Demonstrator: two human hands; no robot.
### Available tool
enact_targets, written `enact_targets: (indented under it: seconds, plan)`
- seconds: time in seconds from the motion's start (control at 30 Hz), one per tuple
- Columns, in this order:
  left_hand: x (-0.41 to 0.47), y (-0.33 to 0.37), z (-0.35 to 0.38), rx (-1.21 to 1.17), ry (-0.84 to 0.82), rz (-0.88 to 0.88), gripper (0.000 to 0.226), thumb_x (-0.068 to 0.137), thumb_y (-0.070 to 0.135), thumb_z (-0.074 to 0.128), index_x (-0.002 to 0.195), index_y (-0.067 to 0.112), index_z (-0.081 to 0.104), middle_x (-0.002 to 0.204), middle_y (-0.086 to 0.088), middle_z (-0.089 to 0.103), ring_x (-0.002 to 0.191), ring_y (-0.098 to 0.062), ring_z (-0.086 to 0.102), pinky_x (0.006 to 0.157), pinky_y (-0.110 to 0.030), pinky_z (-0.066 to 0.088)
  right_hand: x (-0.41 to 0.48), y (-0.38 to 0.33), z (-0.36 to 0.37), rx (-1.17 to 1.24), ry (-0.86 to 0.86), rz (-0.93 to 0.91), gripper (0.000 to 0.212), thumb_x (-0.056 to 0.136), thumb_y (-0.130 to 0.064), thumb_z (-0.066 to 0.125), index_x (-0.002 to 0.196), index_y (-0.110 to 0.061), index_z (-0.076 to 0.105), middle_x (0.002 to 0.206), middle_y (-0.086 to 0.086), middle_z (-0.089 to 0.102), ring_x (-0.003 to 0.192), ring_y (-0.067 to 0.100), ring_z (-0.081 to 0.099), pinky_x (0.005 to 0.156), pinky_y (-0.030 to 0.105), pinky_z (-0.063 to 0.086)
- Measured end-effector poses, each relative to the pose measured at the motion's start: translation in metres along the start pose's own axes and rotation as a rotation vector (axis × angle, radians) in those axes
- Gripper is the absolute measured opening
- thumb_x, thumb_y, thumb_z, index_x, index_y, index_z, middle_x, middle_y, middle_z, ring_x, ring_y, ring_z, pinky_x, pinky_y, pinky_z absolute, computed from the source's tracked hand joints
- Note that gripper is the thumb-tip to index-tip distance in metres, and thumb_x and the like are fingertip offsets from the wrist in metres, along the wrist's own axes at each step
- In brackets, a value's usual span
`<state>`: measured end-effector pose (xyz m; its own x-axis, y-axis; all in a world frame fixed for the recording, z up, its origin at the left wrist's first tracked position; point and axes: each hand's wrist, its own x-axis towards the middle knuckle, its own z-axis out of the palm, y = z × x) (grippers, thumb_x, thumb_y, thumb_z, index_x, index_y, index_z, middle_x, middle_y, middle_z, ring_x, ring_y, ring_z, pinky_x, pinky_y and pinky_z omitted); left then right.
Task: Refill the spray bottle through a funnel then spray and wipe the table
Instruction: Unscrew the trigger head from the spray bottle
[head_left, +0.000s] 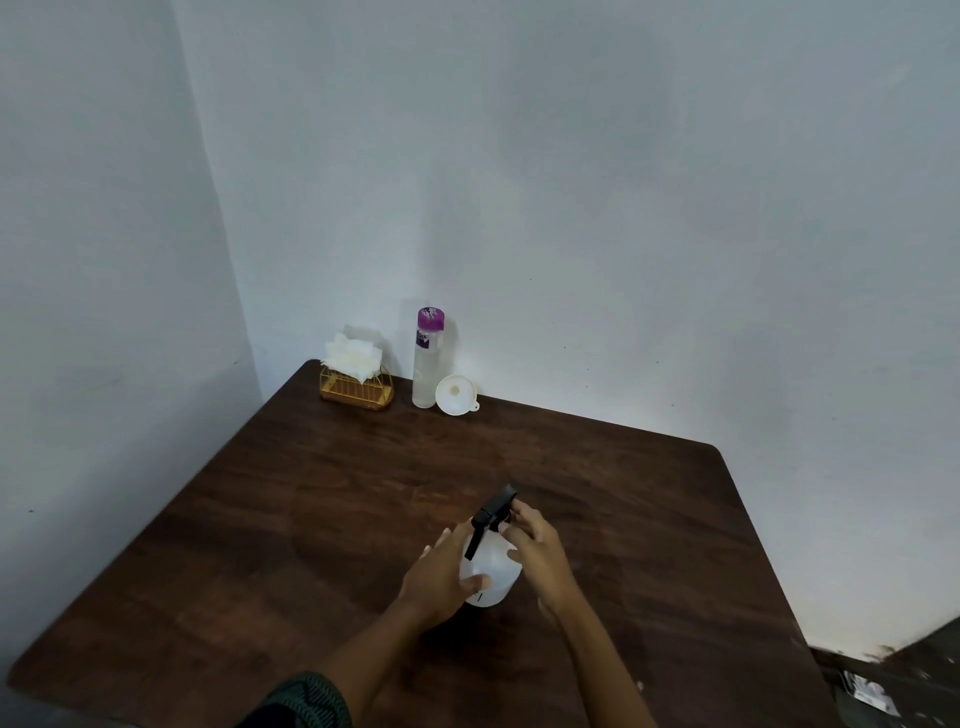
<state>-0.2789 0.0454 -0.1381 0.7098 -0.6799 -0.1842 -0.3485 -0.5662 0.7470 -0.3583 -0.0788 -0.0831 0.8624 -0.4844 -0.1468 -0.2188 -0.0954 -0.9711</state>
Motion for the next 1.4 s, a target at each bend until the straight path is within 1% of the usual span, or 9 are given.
enact_targets:
  seconds: [0.07,0.27,0.5,0.63,0.8,0.97,1.17,1.27,1.4]
  plan:
    - [0.0,0.001,-0.001,-0.01,0.004,-0.007,0.069,0.085,0.04,0.063,0.143,0.03,0.027,0.148,0.003,0.037,0.14,-0.021,0.029,0.115,-0.049,0.024,0.002,0.0,0.002,-0.028,0.033,-0.026,0.034,0.087,-0.01,0.06,0.12,-0.018,0.055,0.118,0.001,0.058,0.11,0.015,0.055,0.085,0.023,0.048]
    - [-0.002,0.001,-0.002,-0.013,-0.001,-0.006,0.071,0.086,0.04,0.063,0.144,0.028,0.025,0.149,0.003,0.036,0.141,-0.021,0.027,0.116,-0.048,0.022,0.003,0.0,0.005,-0.054,0.096,-0.125,0.023,0.08,-0.012,0.071,0.096,-0.02,0.058,0.101,0.004,0.067,0.098,0.023,0.063,0.086,0.041,0.054]
    - [-0.002,0.0,-0.003,0.0,-0.019,0.012,0.072,0.086,0.04,0.062,0.146,0.031,0.023,0.148,0.009,0.037,0.142,-0.019,0.026,0.117,-0.049,0.02,-0.003,-0.002,0.0,-0.072,-0.001,-0.048,0.033,0.093,-0.014,0.054,0.123,-0.029,0.05,0.121,0.0,0.053,0.116,0.015,0.05,0.1,0.04,0.044]
    - [-0.001,0.001,-0.003,-0.007,-0.01,0.01,0.069,0.085,0.04,0.063,0.143,0.032,0.026,0.147,0.006,0.039,0.14,-0.021,0.028,0.115,-0.049,0.022,-0.004,-0.005,0.0,-0.006,-0.005,0.033,0.036,0.094,-0.013,0.052,0.129,-0.022,0.05,0.12,-0.001,0.052,0.114,0.015,0.05,0.096,0.034,0.044]
    - [-0.005,0.005,-0.004,0.001,0.012,0.009,0.073,0.087,0.038,0.063,0.146,0.031,0.021,0.154,0.002,0.029,0.146,-0.02,0.014,0.118,-0.043,0.01,0.0,-0.006,0.013,-0.087,0.152,-0.093,0.032,0.074,-0.013,0.075,0.094,-0.025,0.052,0.104,0.005,0.063,0.097,0.017,0.062,0.081,0.031,0.054]
    - [-0.004,0.006,-0.005,0.007,0.001,0.009,0.07,0.088,0.037,0.061,0.146,0.027,0.022,0.154,0.001,0.028,0.147,-0.021,0.012,0.118,-0.043,0.009,0.0,-0.01,0.017,-0.167,0.257,-0.151,0.027,0.076,-0.01,0.073,0.08,-0.027,0.054,0.094,0.007,0.059,0.088,0.022,0.06,0.075,0.033,0.053]
    - [-0.005,0.005,-0.005,0.017,-0.022,0.033,0.072,0.089,0.037,0.06,0.147,0.031,0.017,0.156,0.008,0.021,0.147,-0.02,0.008,0.117,-0.043,0.008,-0.002,-0.017,0.003,-0.111,0.166,-0.148,0.023,0.081,-0.003,0.067,0.093,-0.022,0.062,0.102,0.011,0.063,0.096,0.022,0.063,0.084,0.036,0.054]
    - [-0.005,0.005,-0.007,0.018,-0.022,0.035,0.072,0.089,0.036,0.06,0.147,0.031,0.017,0.156,0.008,0.02,0.147,-0.02,0.008,0.118,-0.044,0.008,-0.003,-0.023,-0.004,-0.076,0.141,-0.158,0.023,0.083,-0.003,0.065,0.106,-0.006,0.063,0.102,0.009,0.068,0.097,0.019,0.065,0.083,0.03,0.053]
    - [-0.005,0.005,-0.006,0.029,-0.018,0.035,0.073,0.088,0.035,0.061,0.147,0.03,0.018,0.156,0.008,0.021,0.147,-0.021,0.01,0.117,-0.044,0.009,-0.01,-0.039,-0.007,0.0,0.134,-0.187,0.021,0.085,0.004,0.059,0.103,-0.008,0.063,0.095,-0.001,0.069,0.089,0.007,0.066,0.076,0.02,0.051]
